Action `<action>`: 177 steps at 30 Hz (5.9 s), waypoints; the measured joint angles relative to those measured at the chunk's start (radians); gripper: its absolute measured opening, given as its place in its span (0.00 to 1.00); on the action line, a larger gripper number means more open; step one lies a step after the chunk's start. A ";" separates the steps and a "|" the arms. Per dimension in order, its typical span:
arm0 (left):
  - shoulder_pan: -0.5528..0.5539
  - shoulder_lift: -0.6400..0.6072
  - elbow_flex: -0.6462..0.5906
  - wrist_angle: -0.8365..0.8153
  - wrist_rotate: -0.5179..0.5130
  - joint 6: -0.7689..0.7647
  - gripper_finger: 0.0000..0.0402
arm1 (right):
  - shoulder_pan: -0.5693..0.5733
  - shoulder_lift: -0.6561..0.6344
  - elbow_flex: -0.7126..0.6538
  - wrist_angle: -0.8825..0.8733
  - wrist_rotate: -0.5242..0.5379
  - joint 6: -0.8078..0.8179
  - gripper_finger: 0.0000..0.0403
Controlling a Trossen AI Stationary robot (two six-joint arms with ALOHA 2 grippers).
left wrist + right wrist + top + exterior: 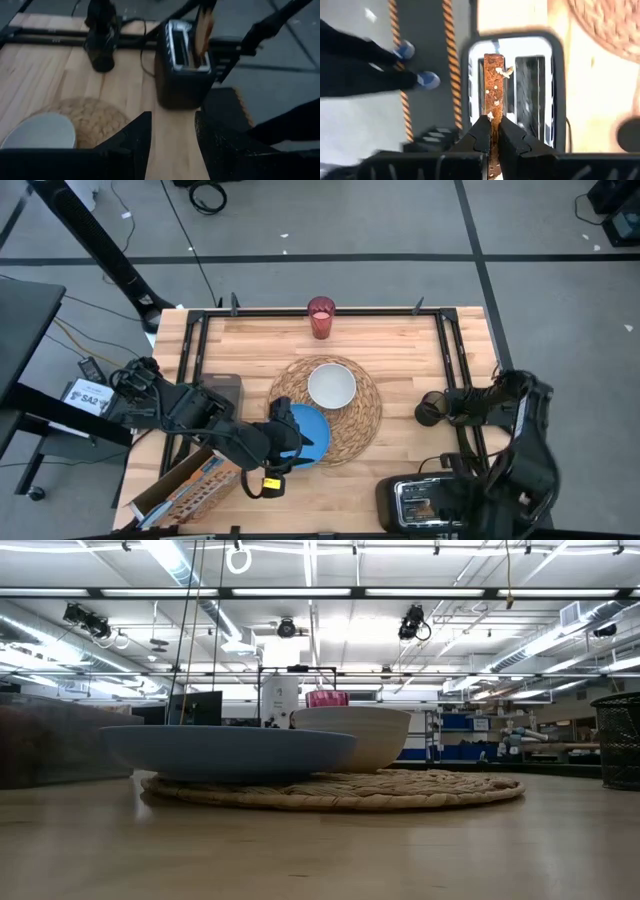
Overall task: Arrange a breakfast setting
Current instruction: Put the toast on the plate, then pour the cereal from the cereal box into the bowl
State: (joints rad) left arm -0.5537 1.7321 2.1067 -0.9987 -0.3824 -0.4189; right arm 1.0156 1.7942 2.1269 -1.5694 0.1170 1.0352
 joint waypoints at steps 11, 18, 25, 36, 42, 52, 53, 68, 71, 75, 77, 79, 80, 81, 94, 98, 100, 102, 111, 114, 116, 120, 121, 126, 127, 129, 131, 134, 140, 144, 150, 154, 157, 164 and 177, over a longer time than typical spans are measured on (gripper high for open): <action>-0.028 -0.067 -0.001 -0.087 0.001 -0.072 0.39 | -0.134 -0.081 0.116 0.058 0.286 -0.136 0.05; -0.029 -0.148 -0.001 -0.065 -0.030 -0.062 0.39 | -0.324 -0.008 0.048 0.254 0.312 -0.282 0.05; -0.029 -0.265 -0.001 -0.061 -0.052 -0.033 0.39 | -0.463 0.122 -0.050 0.421 0.395 -0.628 0.05; -0.026 -0.358 0.000 -0.173 -0.146 -0.041 0.39 | -0.544 0.380 -0.063 0.650 0.516 -1.320 0.05; -0.026 -0.359 0.000 -0.216 -0.148 -0.054 0.39 | -0.567 0.486 -0.063 0.684 0.601 -1.479 0.05; -0.026 -0.359 0.000 -0.221 -0.149 -0.057 0.39 | -0.596 0.545 -0.063 0.684 0.495 -1.398 0.07; -0.026 -0.359 0.000 -0.221 -0.149 -0.057 0.39 | -0.599 0.545 -0.063 0.680 0.482 -1.390 0.09; -0.026 -0.338 0.000 -0.183 -0.171 -0.100 0.39 | -0.654 0.524 -0.063 0.614 0.263 -1.273 0.48; -0.027 -0.337 -0.001 -0.158 -0.171 -0.102 0.39 | -0.658 0.513 -0.063 0.597 0.197 -1.262 0.53; -0.027 -0.332 -0.001 -0.155 -0.171 -0.138 0.39 | -0.668 0.487 -0.063 0.554 0.179 -1.221 0.58; -0.029 -0.331 -0.001 -0.153 -0.171 -0.178 0.39 | -0.670 0.455 -0.063 0.530 0.174 -1.201 0.59; -0.045 -0.332 -0.001 -0.152 -0.172 -0.214 0.39 | -0.668 0.415 -0.063 0.500 0.179 -1.178 0.60; -0.055 -0.332 -0.001 -0.154 -0.172 -0.231 0.38 | -0.664 0.390 -0.063 0.482 0.182 -1.159 0.60; -0.067 -0.331 -0.001 -0.160 -0.172 -0.249 0.37 | -0.657 0.365 -0.063 0.474 0.187 -1.134 0.60; -0.225 -0.299 -0.001 -0.544 -0.101 -0.726 0.41 | -0.493 0.087 -0.062 0.420 0.379 -0.767 0.60; -0.252 -0.317 -0.007 -0.572 -0.045 -0.825 0.54 | -0.436 0.064 -0.062 0.417 0.454 -0.687 0.59; -0.258 -0.327 -0.008 -0.570 -0.016 -0.849 0.62 | -0.413 0.063 -0.062 0.413 0.477 -0.665 0.59; -0.258 -0.330 -0.008 -0.571 0.017 -0.860 0.70 | -0.396 0.067 -0.062 0.403 0.496 -0.661 0.59; -0.317 -0.324 -0.008 -0.569 0.213 -0.997 0.73 | -0.377 0.084 -0.109 0.398 0.533 -0.672 0.59; -0.365 -0.326 -0.008 -0.555 0.341 -1.148 0.70 | -0.390 0.084 -0.123 0.399 0.541 -0.706 0.59; -0.399 -0.327 -0.008 -0.557 0.452 -1.276 0.69 | -0.405 0.084 -0.130 0.395 0.541 -0.718 0.59; -0.461 -0.327 -0.008 -0.571 0.606 -1.492 0.67 | -0.444 0.085 -0.133 0.425 0.548 -0.755 0.59; -0.476 -0.326 -0.008 -0.573 0.609 -1.522 0.66 | -0.456 0.085 -0.133 0.437 0.548 -0.770 0.59; -0.518 -0.323 -0.072 -0.571 0.580 -1.590 0.63 | -0.516 0.085 -0.133 0.511 0.546 -0.870 0.59; -0.523 -0.322 -0.103 -0.573 0.601 -1.597 0.62 | -0.528 0.085 -0.133 0.527 0.538 -0.893 0.59; -0.532 -0.320 -0.164 -0.572 0.641 -1.615 0.60 | -0.549 0.085 -0.133 0.568 0.501 -0.940 0.59; -0.538 -0.320 -0.212 -0.572 0.644 -1.616 0.58 | -0.570 0.085 -0.133 0.598 0.457 -0.982 0.59; -0.545 -0.320 -0.263 -0.571 0.618 -1.611 0.56 | -0.597 0.085 -0.133 0.623 0.387 -1.039 0.59; -0.544 -0.319 -0.377 -0.572 0.539 -1.551 0.52 | -0.632 0.085 -0.133 0.624 0.303 -1.105 0.59; -0.542 -0.319 -0.442 -0.564 0.531 -1.502 0.50 | -0.639 0.078 -0.133 0.622 0.275 -1.179 0.59; -0.543 -0.320 -0.463 -0.560 0.483 -1.427 0.33 | -0.653 0.010 -0.134 0.680 0.136 -1.229 0.59; -0.543 -0.320 -0.464 -0.564 0.471 -1.346 0.11 | -0.693 -0.025 -0.133 0.768 0.023 -1.141 0.59; -0.543 -0.321 -0.449 -0.577 0.470 -1.302 0.03 | -0.715 -0.014 -0.133 0.830 -0.022 -1.099 0.61; -0.544 -0.320 -0.361 -0.577 0.453 -1.190 0.01 | -0.718 0.132 -0.133 1.068 -0.177 -1.106 0.68; -0.544 -0.320 -0.195 -0.574 0.388 -1.140 0.01 | -0.708 0.473 -0.133 1.405 -0.318 -0.980 0.86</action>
State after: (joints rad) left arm -1.0973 1.4117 1.9122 -1.5724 0.0056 -1.5585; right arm 0.3072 2.2676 1.9934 -0.1645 -0.2010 0.0550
